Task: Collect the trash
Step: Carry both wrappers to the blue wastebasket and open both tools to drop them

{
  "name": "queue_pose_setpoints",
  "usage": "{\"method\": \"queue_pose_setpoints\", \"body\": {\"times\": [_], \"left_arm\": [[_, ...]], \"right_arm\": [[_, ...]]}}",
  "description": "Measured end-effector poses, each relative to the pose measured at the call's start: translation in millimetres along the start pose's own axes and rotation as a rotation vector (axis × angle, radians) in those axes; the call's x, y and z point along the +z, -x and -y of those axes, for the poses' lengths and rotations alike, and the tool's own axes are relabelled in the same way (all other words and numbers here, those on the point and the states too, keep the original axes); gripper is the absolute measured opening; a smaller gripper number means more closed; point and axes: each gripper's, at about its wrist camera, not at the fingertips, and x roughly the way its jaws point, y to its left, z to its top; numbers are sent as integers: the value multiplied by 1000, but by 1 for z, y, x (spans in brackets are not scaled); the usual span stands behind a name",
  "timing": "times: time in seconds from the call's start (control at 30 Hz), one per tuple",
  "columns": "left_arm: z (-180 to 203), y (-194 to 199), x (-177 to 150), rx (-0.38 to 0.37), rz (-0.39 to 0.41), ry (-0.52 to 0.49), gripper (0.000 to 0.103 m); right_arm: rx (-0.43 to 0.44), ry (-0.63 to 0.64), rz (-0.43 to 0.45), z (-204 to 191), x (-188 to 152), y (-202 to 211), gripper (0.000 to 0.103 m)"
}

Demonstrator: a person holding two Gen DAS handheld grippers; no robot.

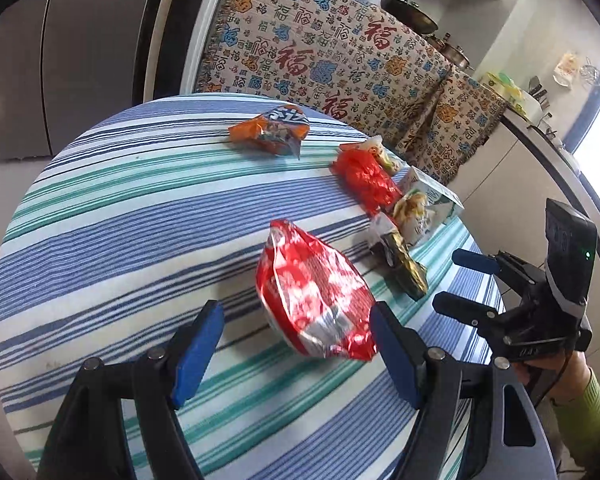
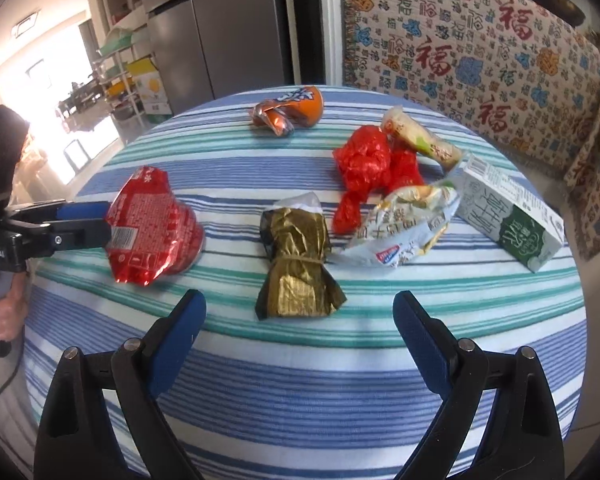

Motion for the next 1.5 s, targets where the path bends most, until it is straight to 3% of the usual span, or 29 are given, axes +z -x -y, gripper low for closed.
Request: {"method": "queue_pose_setpoints", "body": {"times": [0.07,0.1,0.13,0.17,0.2,0.3,0.5,0.63,0.9,1.3,1.5], "left_arm": [[0,-6,8,-16,-13,10,73],[1,-9,10,-34,-24,13,50],[3,-12,12,-48,-42,15,36],[4,-11,12,-55,-46,20,35],[7,-10,11,-47,-44,19,34],[17,1,3,-19,-19,22,30],[64,20,-10,3,29,-27,17],[95,17,-16,35,54,-60,17],[160,21,-19,7,95,-157,17],[329,-48,1,-206,44,-320,17],[414,-104,12,-275,9,-389,17]], "right_arm": [[-15,26,-11,-5,8,-10,93],[-15,36,-19,-8,10,-15,89],[-4,47,-33,-9,12,-21,79],[6,55,-63,-10,12,-28,70],[4,51,-92,-9,11,-33,32],[37,-27,-67,3,4,-17,26],[76,-102,-15,19,-22,42,24],[70,-148,-1,35,-40,74,24],[31,-249,43,77,-79,135,24],[-183,-488,63,217,-148,216,25],[-240,-621,81,290,-171,229,25]]}}
